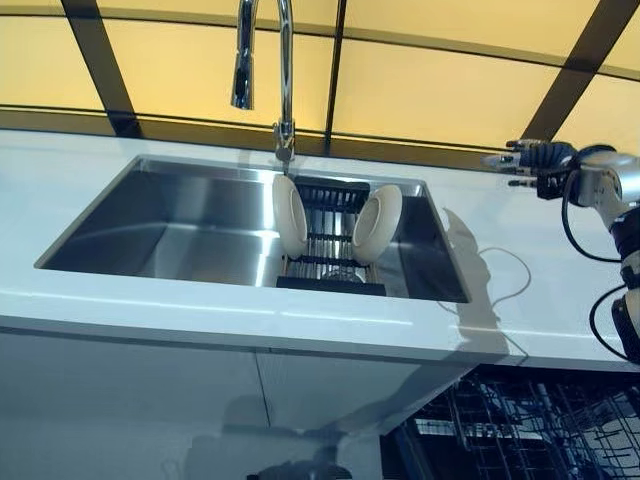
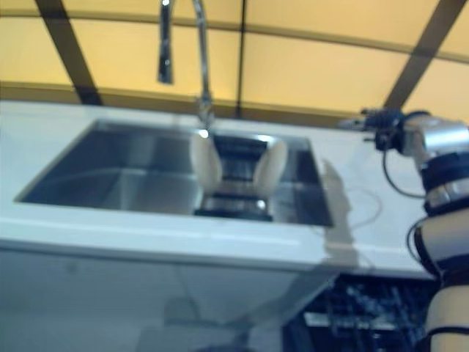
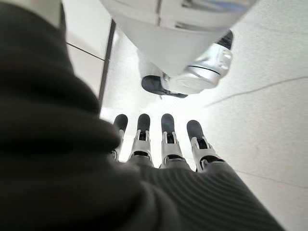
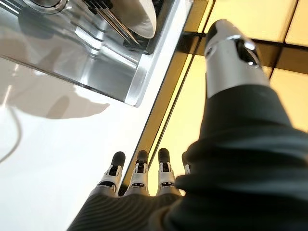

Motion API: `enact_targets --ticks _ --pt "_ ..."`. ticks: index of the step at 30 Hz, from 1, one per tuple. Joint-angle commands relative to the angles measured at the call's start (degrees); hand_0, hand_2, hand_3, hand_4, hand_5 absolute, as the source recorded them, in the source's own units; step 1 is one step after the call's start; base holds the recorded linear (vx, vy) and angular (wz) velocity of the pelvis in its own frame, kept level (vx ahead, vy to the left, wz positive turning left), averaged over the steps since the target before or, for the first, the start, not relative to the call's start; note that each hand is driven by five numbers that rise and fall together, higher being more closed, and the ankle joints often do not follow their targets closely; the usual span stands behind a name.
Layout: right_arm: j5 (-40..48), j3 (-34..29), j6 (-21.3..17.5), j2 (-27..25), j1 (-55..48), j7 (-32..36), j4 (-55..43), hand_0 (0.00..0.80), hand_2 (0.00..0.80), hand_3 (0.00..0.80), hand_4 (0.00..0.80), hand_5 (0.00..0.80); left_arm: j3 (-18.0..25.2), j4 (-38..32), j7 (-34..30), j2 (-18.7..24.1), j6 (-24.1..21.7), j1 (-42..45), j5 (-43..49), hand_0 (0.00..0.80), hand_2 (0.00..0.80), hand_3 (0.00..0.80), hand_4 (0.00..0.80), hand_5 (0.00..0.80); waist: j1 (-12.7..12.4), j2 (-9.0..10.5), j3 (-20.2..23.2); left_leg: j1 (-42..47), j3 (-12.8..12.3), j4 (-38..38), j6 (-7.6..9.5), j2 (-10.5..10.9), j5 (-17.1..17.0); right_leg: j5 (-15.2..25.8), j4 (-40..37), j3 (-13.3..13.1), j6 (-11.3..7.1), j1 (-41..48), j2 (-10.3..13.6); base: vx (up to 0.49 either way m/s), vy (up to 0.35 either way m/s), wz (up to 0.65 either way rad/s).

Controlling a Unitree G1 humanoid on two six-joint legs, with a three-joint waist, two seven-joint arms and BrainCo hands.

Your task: Take plates into dishwasher

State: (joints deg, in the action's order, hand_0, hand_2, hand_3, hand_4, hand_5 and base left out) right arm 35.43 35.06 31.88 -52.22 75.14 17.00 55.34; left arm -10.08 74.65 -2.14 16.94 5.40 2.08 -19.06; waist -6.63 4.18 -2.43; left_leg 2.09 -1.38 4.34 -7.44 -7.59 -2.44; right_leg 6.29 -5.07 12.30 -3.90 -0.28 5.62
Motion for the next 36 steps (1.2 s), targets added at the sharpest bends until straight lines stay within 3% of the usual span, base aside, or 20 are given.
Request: enact_targets --ticks 1,17,36 --pt "-2.35 5.20 -0.69 -0.43 11.84 1.79 3.54 0.000 0.000 0.000 0.000 0.000 -3.79 1.81 0.40 3.01 -0.22 -3.61 -0.22 0.000 0.000 0.000 0.000 0.000 -1.22 4.29 -2.01 -3.08 0.40 0.66 0.55 0.34 -2.67 -0.69 0.07 0.90 -3.83 1.96 3.67 -0.047 0.001 0.00" --pt "-3.03 4.17 0.28 2.49 8.97 5.12 0.90 0.000 0.000 0.000 0.000 0.000 -3.28 1.47 1.15 3.09 0.16 -3.47 -0.08 0.000 0.000 0.000 0.000 0.000 -1.73 5.58 -1.96 -2.83 0.26 0.66 0.77 0.33 -2.23 -0.95 0.07 1.14 -3.89 2.36 3.49 0.019 0.004 0.02" --pt "3.67 0.52 4.93 8.07 4.91 1.75 -0.78 0.000 0.000 0.000 0.000 0.000 -4.01 1.43 1.34 2.76 -0.87 -3.97 -1.08 0.000 0.000 0.000 0.000 0.000 -2.22 5.16 -4.10 -3.73 0.60 0.66 0.86 0.60 -2.11 -1.02 0.07 1.04 -3.57 1.66 3.57 -0.003 0.002 0.00"
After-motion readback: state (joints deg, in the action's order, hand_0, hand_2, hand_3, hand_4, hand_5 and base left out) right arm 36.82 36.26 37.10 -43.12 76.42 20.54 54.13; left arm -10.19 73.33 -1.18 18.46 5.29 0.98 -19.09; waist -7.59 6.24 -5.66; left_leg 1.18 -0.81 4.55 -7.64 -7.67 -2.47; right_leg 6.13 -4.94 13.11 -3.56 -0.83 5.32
